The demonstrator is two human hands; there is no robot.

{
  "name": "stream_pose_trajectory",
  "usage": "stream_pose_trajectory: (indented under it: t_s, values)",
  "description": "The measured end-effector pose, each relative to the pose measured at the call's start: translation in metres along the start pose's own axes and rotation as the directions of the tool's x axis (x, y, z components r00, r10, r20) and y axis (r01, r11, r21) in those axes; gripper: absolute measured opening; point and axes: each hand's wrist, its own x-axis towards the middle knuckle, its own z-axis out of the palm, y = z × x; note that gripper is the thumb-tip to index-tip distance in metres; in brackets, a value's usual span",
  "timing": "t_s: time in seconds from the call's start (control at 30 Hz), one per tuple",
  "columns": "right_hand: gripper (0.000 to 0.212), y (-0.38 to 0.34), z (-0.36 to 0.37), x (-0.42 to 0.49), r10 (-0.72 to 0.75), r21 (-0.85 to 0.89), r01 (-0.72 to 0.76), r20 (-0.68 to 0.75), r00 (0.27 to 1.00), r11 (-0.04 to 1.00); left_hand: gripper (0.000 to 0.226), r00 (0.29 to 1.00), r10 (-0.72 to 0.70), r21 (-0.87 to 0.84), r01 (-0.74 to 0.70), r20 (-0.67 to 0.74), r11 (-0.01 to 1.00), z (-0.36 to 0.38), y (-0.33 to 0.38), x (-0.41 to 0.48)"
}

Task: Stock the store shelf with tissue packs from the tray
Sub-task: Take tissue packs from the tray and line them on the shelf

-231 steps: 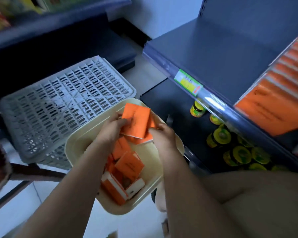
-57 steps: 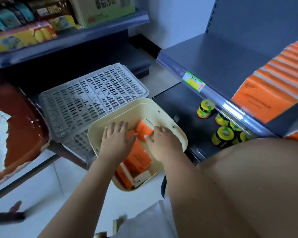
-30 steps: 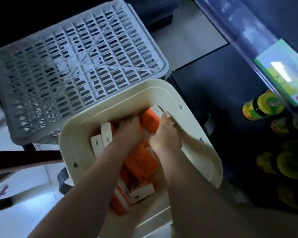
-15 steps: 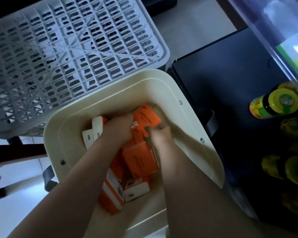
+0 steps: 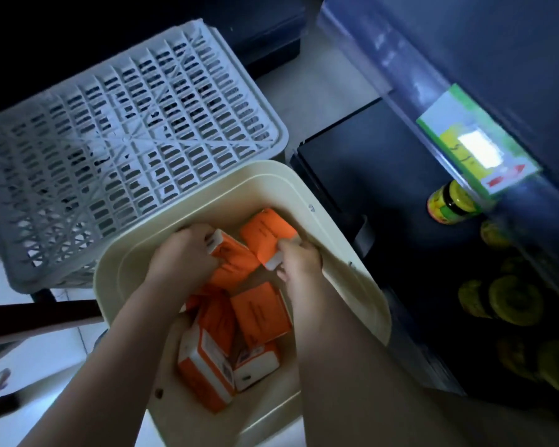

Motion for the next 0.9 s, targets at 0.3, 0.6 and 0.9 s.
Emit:
stream_pose_trajectory:
  t_s: [0.3, 0.6, 0.9]
  values:
    - [0.010, -0.043, -0.035, -0.106, -0.173, 0.082, 0.158, 0.247, 0.953, 0.984, 0.043, 0.997, -0.063, -0.378, 0.040, -0.049, 0.925, -0.081, 0.011, -0.057]
    - [0.010, -0.097, -0.090, -0.225, -0.623, 0.161, 0.602, 0.230, 0.748, 0.782, 0.028, 0.997, 0.076, -0.830, -0.068, -0.031, 0.554, -0.120, 0.057, -0.129]
    - [0.036, -0.103, -0.201, -0.333, -0.907, -0.023, 0.906, 0.003, 0.422, 0.422, 0.026, 0.916, 0.380, -0.842, -0.305, -0.130, 0.445, -0.146, 0.169, -0.178]
